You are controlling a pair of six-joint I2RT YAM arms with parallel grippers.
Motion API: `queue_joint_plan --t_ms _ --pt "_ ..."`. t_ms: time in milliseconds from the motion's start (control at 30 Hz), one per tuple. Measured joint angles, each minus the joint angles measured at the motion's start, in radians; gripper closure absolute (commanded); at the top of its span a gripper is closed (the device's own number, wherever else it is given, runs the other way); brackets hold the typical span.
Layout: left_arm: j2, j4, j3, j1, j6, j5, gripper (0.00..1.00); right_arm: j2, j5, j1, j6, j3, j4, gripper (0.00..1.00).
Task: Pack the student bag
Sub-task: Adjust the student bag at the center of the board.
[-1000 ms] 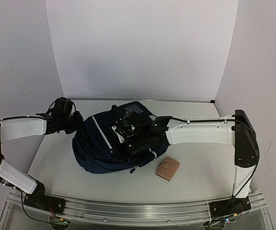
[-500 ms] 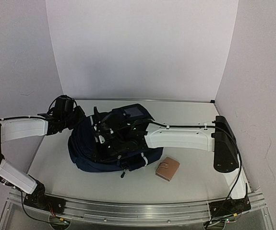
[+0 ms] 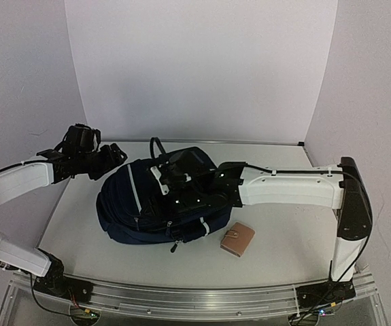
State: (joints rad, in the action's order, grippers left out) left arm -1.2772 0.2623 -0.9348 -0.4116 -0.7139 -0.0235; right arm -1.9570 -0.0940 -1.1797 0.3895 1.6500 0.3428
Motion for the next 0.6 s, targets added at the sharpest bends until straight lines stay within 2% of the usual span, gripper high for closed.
queue_joint_plan --t_ms 133,300,467,600 --pt "0.005 0.035 0.022 0.007 -0.022 -0.079 0.16 0.046 -0.002 0.097 0.049 -0.058 -0.04 0.31" --pt "0.014 0.035 0.097 0.007 -0.045 -0.172 0.19 0.032 -0.035 0.19 0.111 -0.109 -0.072 0.37" --pt "0.01 0.026 0.102 0.007 -0.045 -0.224 0.3 -0.009 -0.082 0.199 0.14 -0.112 -0.106 0.46" --pt "-0.017 0.007 0.102 0.007 -0.044 -0.255 0.34 -0.032 -0.113 0.199 0.148 -0.112 -0.132 0.52"
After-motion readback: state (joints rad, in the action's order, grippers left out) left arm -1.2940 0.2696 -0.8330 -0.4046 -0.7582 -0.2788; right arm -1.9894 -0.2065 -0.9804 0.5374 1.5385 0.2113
